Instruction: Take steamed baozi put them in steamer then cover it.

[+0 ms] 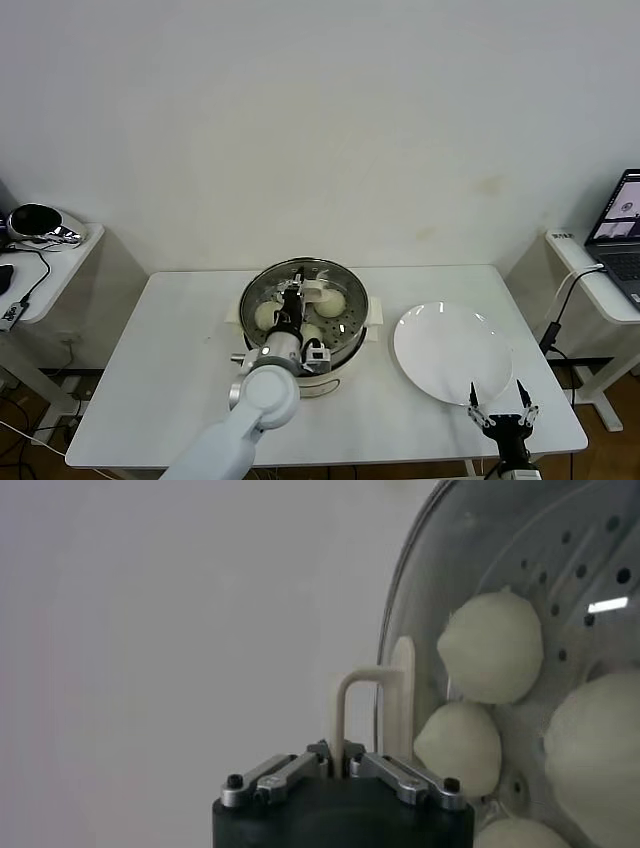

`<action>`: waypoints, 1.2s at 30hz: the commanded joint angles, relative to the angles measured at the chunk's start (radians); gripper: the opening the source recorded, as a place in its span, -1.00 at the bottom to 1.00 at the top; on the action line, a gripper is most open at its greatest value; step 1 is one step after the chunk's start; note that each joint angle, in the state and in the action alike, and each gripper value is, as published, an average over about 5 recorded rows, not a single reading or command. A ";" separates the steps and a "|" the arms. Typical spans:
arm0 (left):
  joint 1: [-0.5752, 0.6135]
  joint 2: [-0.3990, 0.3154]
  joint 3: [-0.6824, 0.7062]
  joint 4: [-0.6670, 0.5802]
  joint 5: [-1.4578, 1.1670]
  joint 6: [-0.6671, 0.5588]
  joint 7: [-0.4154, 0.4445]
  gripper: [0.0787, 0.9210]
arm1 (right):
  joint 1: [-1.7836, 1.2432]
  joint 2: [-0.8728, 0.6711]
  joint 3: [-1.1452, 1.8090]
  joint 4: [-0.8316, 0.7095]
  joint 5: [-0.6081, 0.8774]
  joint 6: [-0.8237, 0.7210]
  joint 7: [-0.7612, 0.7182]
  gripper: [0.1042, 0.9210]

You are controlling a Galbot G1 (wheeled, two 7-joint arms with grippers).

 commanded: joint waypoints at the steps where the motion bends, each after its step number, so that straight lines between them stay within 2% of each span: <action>1: 0.050 0.022 -0.012 -0.091 -0.025 0.000 -0.010 -0.51 | -0.001 0.000 -0.006 0.005 -0.004 -0.003 -0.001 0.76; 5: 0.147 0.063 -0.035 -0.201 -0.071 -0.004 -0.023 -0.24 | -0.004 -0.002 -0.006 0.012 -0.006 -0.007 -0.002 0.76; 9: 0.279 0.110 -0.088 -0.356 -0.175 -0.045 -0.075 0.05 | -0.006 -0.004 -0.006 0.011 -0.008 -0.008 -0.002 0.76; 14: 0.544 0.139 -0.271 -0.542 -0.388 -0.220 -0.227 0.38 | -0.007 -0.004 -0.016 0.004 -0.014 -0.002 0.004 0.76; 17: 0.734 0.137 -0.460 -0.600 -0.708 -0.320 -0.331 0.58 | -0.012 -0.003 -0.030 0.012 -0.009 -0.001 0.010 0.76; 21: 0.939 0.087 -0.712 -0.565 -1.209 -0.477 -0.435 0.75 | -0.020 -0.009 -0.059 0.026 0.020 0.009 0.007 0.76; 25: 1.070 0.060 -0.797 -0.499 -1.438 -0.574 -0.465 0.77 | -0.029 -0.030 -0.091 0.041 0.064 0.019 -0.008 0.76; 30: 1.086 0.009 -0.766 -0.429 -1.523 -0.646 -0.472 0.77 | -0.058 -0.076 -0.130 0.082 0.158 -0.004 -0.056 0.76; 36: 1.044 -0.028 -0.718 -0.350 -1.514 -0.646 -0.472 0.77 | -0.108 -0.105 -0.150 0.136 0.216 -0.061 -0.088 0.76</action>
